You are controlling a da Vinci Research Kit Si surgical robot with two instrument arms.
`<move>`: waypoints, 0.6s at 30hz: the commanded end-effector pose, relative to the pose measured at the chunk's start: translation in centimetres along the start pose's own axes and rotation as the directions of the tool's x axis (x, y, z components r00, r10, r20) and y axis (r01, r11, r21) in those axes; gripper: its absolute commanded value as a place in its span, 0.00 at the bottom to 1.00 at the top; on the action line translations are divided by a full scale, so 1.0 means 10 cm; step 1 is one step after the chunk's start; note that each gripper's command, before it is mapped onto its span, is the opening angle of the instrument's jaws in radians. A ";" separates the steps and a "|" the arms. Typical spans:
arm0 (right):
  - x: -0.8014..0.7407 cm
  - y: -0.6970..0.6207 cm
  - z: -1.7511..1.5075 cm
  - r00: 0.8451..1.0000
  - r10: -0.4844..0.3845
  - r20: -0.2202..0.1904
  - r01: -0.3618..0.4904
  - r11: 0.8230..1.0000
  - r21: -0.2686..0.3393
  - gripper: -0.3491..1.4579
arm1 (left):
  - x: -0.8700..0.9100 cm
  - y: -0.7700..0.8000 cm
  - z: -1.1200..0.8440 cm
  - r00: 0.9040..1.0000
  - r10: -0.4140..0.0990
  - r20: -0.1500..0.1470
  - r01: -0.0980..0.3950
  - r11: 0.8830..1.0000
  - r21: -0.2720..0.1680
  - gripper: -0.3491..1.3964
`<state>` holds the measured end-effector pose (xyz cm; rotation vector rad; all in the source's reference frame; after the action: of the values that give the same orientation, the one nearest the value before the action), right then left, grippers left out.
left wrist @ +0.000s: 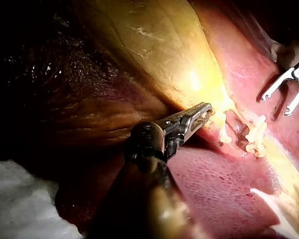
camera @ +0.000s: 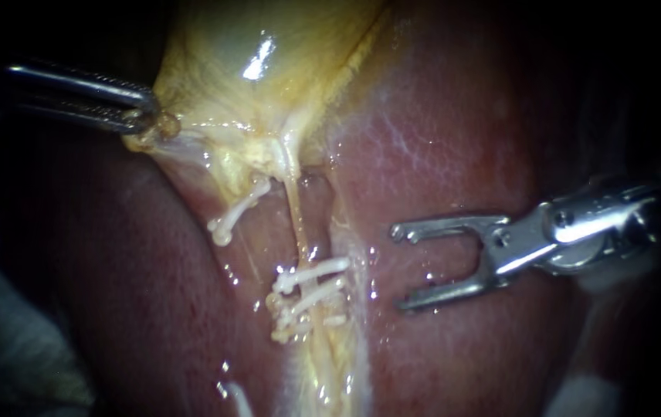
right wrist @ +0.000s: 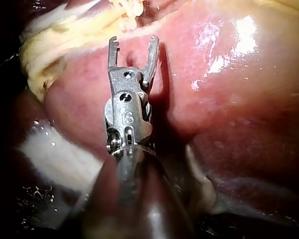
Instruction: Going back second clip right tube
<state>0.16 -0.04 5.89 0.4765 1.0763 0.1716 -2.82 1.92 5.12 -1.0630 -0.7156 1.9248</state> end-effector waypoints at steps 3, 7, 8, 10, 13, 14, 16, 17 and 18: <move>0.006 0.003 -0.005 1.000 -0.001 0.000 0.001 1.000 0.001 0.47 | -0.003 -0.004 0.006 1.000 0.002 -0.001 -0.002 1.000 0.002 0.00; 0.007 0.005 -0.012 1.000 0.001 -0.001 -0.001 1.000 0.002 0.47 | -0.010 -0.008 0.021 1.000 0.006 -0.005 -0.006 1.000 0.011 0.00; 0.007 0.006 -0.013 1.000 0.002 0.002 -0.002 1.000 0.002 0.47 | -0.011 -0.010 0.027 1.000 0.007 -0.004 -0.007 1.000 0.009 0.00; 0.008 0.006 -0.014 1.000 0.003 0.002 -0.003 1.000 0.003 0.47 | -0.016 -0.015 0.041 1.000 0.011 -0.005 -0.011 1.000 0.003 0.00; 0.010 0.007 -0.017 1.000 0.005 -0.002 -0.005 1.000 0.003 0.47 | -0.023 -0.022 0.062 1.000 0.017 0.008 -0.017 1.000 -0.002 0.00; 0.010 0.007 -0.017 1.000 0.005 -0.002 -0.005 1.000 0.003 0.47 | -0.024 -0.025 0.067 1.000 0.018 0.011 -0.018 1.000 -0.001 0.00; 0.011 0.008 -0.019 1.000 0.006 -0.002 -0.006 1.000 0.003 0.47 | -0.025 -0.029 0.077 1.000 0.020 0.015 -0.020 1.000 -0.002 0.00; 0.011 0.008 -0.019 1.000 0.006 -0.002 -0.006 1.000 0.001 0.47 | -0.025 -0.030 0.079 1.000 0.021 0.016 -0.021 1.000 -0.004 0.00; 0.011 0.008 -0.020 1.000 0.006 -0.002 -0.006 1.000 0.001 0.47 | -0.025 -0.031 0.081 1.000 0.021 0.016 -0.021 1.000 -0.004 0.00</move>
<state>0.05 0.13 5.77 0.4811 1.0766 0.1766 -3.33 1.79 5.86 -1.0629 -0.7196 1.9541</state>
